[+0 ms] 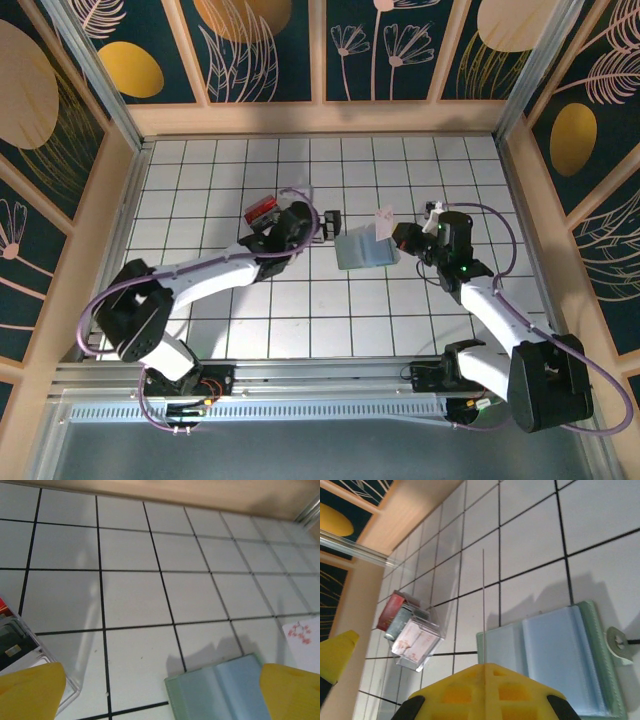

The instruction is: Take the credit cards out of the card holder

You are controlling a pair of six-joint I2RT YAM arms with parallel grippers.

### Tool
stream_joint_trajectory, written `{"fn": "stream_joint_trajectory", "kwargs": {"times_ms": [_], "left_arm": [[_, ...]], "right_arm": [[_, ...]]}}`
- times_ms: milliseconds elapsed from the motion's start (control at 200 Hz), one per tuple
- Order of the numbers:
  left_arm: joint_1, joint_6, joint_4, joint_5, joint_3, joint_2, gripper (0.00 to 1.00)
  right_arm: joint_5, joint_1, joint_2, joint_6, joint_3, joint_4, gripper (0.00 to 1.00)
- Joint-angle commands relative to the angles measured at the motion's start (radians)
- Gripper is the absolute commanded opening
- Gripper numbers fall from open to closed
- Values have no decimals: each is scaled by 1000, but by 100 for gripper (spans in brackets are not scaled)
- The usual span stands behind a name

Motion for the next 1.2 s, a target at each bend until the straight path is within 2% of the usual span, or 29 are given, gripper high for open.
{"fn": "stream_joint_trajectory", "kwargs": {"times_ms": [0,125,305,460,611,726,911,1011,1196], "left_arm": [[20,-65,171,141,-48,-61,99],[21,-68,183,181,-49,-77,99],[29,-96,278,313,-58,-66,97],[36,-112,344,428,-43,-38,89],[41,-138,407,530,-25,-3,75],[47,-158,448,586,-18,19,71],[51,-180,485,632,-4,49,65],[54,-196,499,640,-3,62,57],[56,-220,534,660,-6,73,51]], "right_arm": [[-47,-6,-19,32,-18,115,0],[-85,-6,-16,59,-32,192,0],[-170,0,-20,121,-72,357,0],[-216,14,-29,145,-73,427,0],[-238,31,-31,152,-64,454,0],[-253,40,-30,172,-63,490,0],[-287,49,-20,198,-60,550,0],[-298,54,-13,211,-57,571,0],[-307,66,-6,217,-54,591,0]]}}
